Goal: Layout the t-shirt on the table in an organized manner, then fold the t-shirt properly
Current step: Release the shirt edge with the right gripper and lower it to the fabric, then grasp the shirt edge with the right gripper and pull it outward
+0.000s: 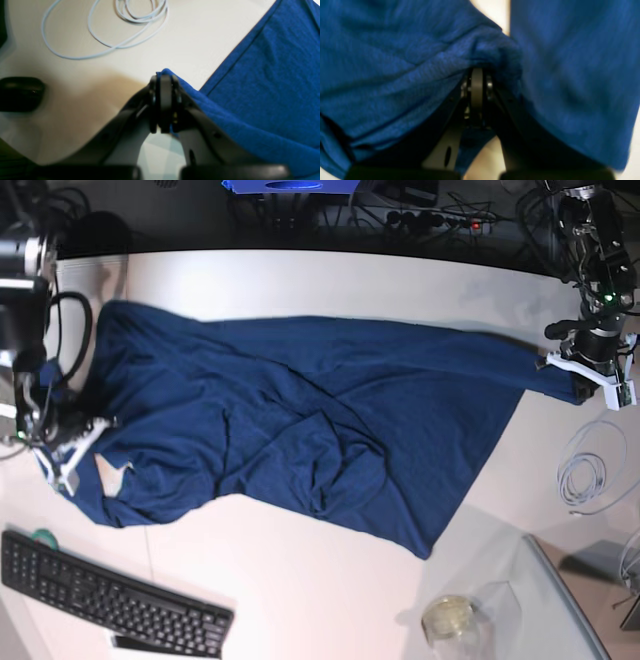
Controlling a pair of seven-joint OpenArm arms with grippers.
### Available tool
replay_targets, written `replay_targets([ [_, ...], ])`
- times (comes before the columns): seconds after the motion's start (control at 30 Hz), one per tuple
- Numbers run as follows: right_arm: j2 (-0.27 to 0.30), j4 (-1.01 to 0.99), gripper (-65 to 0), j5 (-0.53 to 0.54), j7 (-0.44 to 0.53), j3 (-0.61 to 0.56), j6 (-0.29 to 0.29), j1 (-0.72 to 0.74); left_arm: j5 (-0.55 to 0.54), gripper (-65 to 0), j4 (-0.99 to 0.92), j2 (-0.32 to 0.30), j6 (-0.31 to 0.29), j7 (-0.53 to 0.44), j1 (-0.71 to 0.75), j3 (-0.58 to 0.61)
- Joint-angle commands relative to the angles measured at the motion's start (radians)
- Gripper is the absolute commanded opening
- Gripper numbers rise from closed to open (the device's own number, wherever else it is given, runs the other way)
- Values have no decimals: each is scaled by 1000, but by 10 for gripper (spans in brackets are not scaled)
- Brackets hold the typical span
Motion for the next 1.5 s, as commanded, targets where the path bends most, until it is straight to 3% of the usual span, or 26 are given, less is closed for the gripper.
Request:
replay_targets([
  [0.0,10,-61,-632,-31,-3,-30,-11,29,-2,-650,17,-14,6,-22,-7,-7],
  [0.13,22,-248,-629,-31,146,-142,-11,165,-2,-650,18,11,6,-22,-13,-7],
  [0.27,34,-242,-621,-31,189,-150,-11,207,-2,-650,29,37,6,-22,-15,-7],
  [0.37,57,-75,-621,-29,119,-116,-8,136,-2,-650,41,43,6,-22,-13,-7],
  [0.5,53,459,-606,-29,-46,-60,-5,-134,-2,-650,37,32,6,-22,-7,-15],
  [0.6,22,828,-446,-29,-110,-58,-5,-338,-1,-650,44,31,6,-22,-2,-18],
  [0.7,-36,892,-264,-29,-150,-60,-3,-387,-1,-650,38,17,6,-22,-4,-10],
  [0.73,-52,874,-255,-29,-152,-67,-2,-381,-1,-650,38,17,6,-22,-4,-10],
  [1.0,-89,737,-297,-28,-147,-218,-2,-324,-1,-650,38,17,4,-22,-2,-15],
  [1.27,-139,686,-308,-29,-148,-233,-2,-307,-1,-650,35,12,4,-22,2,-8],
  [1.37,-138,650,-389,-29,-147,-233,-2,-298,-1,-650,37,12,4,-22,2,-8],
  [1.47,-135,665,-587,-29,-156,-233,0,-304,-1,-650,40,12,4,-22,2,-8],
])
